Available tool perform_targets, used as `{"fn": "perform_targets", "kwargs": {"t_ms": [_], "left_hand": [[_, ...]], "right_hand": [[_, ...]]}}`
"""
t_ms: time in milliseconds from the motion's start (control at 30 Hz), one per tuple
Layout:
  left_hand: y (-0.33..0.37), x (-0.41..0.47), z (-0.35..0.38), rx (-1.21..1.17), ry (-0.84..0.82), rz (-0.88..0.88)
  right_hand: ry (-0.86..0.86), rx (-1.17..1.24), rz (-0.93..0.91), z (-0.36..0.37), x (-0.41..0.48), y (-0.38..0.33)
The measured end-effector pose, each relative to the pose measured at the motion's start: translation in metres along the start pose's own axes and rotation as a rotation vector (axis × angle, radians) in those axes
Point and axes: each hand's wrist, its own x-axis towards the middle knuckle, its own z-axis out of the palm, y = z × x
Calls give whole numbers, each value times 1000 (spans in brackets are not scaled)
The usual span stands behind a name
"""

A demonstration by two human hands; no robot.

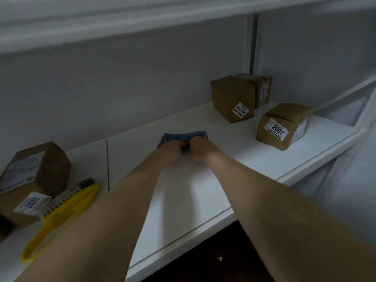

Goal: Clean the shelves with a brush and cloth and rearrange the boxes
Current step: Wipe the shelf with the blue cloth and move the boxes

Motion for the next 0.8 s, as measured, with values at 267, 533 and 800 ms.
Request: {"fn": "perform_targets", "kwargs": {"t_ms": [267, 533, 800], "left_hand": [[50, 17, 8, 58, 44, 276], [27, -37, 19, -14, -3, 367], [5, -124, 30, 120, -51, 400]], "right_hand": [[51, 60, 129, -26, 16, 64], [124, 52, 110, -26, -47, 60], [-22, -153, 96, -22, -133, 30]]}}
